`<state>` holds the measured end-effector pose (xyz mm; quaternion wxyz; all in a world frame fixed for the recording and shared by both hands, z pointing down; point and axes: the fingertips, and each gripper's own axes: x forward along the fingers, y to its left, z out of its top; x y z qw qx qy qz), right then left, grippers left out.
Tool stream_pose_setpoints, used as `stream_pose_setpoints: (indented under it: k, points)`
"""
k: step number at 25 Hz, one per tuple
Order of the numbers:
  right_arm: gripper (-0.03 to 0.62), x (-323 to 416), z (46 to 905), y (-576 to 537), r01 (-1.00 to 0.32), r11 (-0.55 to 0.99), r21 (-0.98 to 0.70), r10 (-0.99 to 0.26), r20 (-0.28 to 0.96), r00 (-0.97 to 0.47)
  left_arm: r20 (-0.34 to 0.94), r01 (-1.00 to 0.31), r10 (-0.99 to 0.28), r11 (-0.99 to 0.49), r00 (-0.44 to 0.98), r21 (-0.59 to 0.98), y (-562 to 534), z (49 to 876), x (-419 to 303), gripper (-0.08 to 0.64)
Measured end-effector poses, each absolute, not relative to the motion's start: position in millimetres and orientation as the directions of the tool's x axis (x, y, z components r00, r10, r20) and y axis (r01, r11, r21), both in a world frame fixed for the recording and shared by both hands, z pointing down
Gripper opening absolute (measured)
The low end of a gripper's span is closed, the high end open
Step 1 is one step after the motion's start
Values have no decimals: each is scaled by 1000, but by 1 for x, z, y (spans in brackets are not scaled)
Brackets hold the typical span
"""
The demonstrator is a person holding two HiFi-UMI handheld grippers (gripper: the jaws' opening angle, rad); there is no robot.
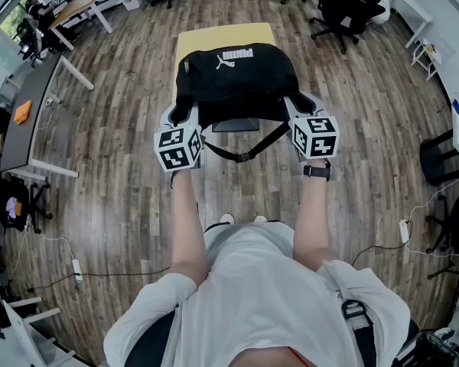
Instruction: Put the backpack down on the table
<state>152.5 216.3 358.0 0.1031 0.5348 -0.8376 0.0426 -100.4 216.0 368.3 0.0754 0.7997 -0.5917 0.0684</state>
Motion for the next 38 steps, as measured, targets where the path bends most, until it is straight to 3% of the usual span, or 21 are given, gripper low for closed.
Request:
stream_pose_setpoints:
  k: [24, 32, 38]
  points:
    - [89, 190, 365, 186, -879, 470, 74, -867, 223, -445, 177, -963, -947, -264, 268, 49, 202, 376, -62, 114]
    - [89, 177, 372, 120, -874, 479, 85, -859, 249, -447, 171, -959, -944, -267, 281, 97, 135, 378, -74, 115]
    - [89, 146, 342, 42, -879, 465, 109, -876, 201, -439, 106, -950, -947, -292, 303, 109, 55, 351, -107, 115]
